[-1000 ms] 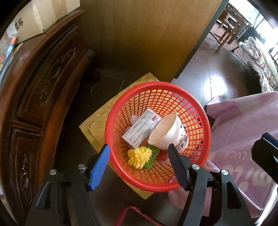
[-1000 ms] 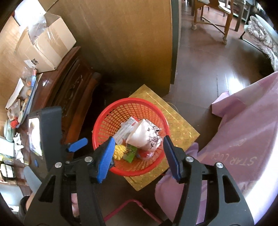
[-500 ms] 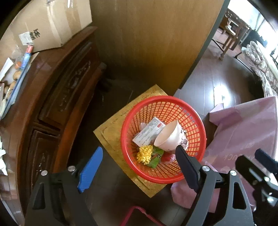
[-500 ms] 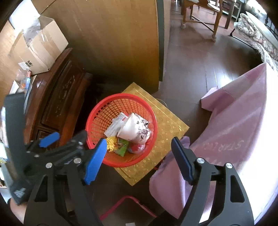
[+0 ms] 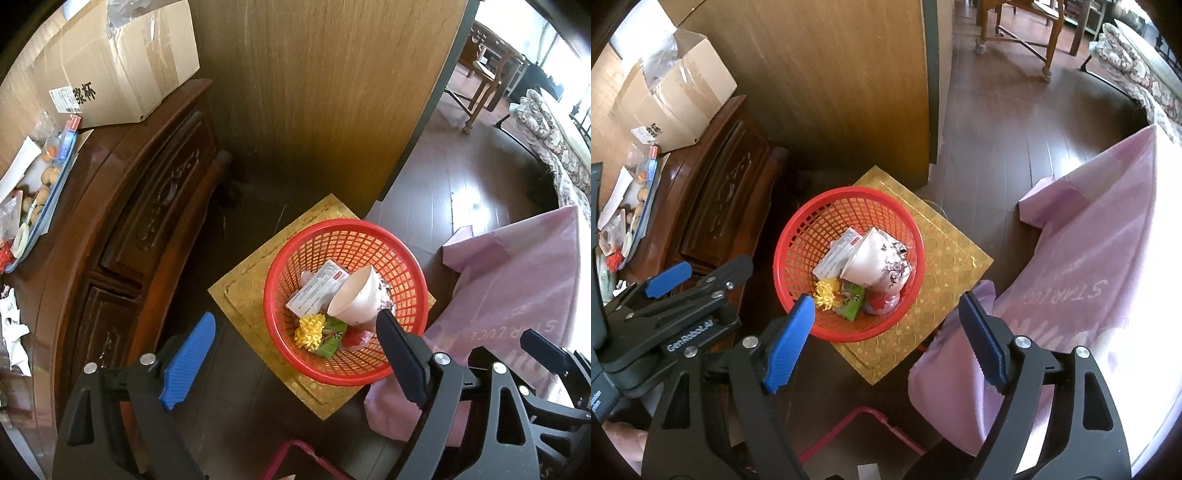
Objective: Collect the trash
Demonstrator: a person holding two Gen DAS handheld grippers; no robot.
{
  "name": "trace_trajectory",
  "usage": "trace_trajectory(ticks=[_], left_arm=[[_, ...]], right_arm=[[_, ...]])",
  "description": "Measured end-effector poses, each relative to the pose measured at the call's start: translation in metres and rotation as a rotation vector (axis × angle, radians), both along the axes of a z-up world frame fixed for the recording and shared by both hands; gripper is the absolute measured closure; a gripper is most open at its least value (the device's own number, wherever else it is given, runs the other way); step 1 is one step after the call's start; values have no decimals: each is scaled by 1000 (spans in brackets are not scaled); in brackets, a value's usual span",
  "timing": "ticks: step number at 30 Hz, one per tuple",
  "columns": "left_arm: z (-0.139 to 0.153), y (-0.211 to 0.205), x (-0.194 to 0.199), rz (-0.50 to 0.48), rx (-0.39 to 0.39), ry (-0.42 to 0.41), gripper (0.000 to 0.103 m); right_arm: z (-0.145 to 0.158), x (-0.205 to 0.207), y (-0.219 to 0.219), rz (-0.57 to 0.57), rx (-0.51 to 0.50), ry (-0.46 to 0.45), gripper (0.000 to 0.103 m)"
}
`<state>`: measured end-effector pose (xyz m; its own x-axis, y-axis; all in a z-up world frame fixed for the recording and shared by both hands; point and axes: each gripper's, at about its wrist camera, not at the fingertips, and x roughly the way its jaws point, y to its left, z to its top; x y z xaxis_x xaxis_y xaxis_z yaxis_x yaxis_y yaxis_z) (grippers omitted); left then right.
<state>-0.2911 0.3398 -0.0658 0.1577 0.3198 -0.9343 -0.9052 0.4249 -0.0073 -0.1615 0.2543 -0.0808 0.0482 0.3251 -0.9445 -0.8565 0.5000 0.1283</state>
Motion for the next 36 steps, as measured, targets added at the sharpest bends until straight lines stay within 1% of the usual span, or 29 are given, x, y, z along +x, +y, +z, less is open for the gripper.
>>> trace_trajectory(ticks=[3,15,24,36], left_arm=[[0,-1,0,0,0,-1,15],[6,-2,0,-2,5,2,15],[6,3,-3,21,4,17,15],[6,4,-4,26,7,24,15]], right_arm=[[-1,1,-1,-6,-2,12,25],[-1,-1,0,2,-11,9,25],[-2,-1,-1,3,-12,8,25],[-2,-1,0,4,-13,8,25]])
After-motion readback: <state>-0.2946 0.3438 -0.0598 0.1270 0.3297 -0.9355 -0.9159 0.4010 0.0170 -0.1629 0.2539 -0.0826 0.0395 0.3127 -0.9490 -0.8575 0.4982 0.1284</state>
